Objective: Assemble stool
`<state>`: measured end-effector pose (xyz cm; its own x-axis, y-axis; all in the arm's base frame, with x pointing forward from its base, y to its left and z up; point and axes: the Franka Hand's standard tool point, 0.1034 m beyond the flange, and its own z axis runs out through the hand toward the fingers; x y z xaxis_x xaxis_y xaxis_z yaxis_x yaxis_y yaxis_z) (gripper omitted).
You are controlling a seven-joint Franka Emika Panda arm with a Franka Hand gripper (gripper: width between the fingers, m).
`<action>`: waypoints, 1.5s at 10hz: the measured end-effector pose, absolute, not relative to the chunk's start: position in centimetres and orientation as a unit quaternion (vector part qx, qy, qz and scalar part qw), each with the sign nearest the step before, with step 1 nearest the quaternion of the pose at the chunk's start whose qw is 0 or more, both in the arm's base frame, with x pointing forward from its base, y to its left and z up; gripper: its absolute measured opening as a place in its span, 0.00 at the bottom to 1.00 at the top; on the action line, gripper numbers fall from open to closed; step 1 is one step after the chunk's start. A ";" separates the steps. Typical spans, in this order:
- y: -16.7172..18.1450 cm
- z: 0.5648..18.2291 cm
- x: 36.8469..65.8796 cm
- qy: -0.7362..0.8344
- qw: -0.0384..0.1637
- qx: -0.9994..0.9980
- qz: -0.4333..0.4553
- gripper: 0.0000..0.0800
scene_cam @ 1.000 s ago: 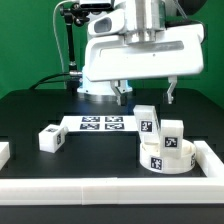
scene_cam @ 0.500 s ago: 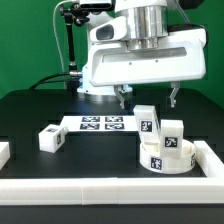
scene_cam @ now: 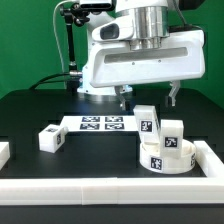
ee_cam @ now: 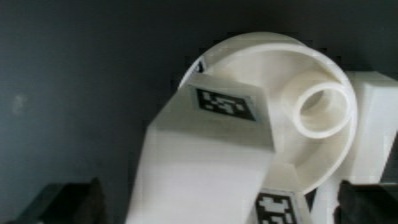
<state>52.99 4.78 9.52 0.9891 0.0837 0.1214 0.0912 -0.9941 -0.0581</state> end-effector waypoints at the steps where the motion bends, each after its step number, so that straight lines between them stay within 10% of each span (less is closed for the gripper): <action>1: 4.7 9.5 53.1 -0.084 0.026 -0.994 -0.065 0.81; 15: 4.4 8.8 53.1 -0.548 -0.036 -0.835 -0.042 0.81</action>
Offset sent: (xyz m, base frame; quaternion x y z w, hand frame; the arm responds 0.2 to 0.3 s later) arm 0.0000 0.0000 0.0000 0.0000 0.0000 -0.1938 0.9810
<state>53.07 4.40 8.81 0.3968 0.9174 0.0311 0.9114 -0.3977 0.1057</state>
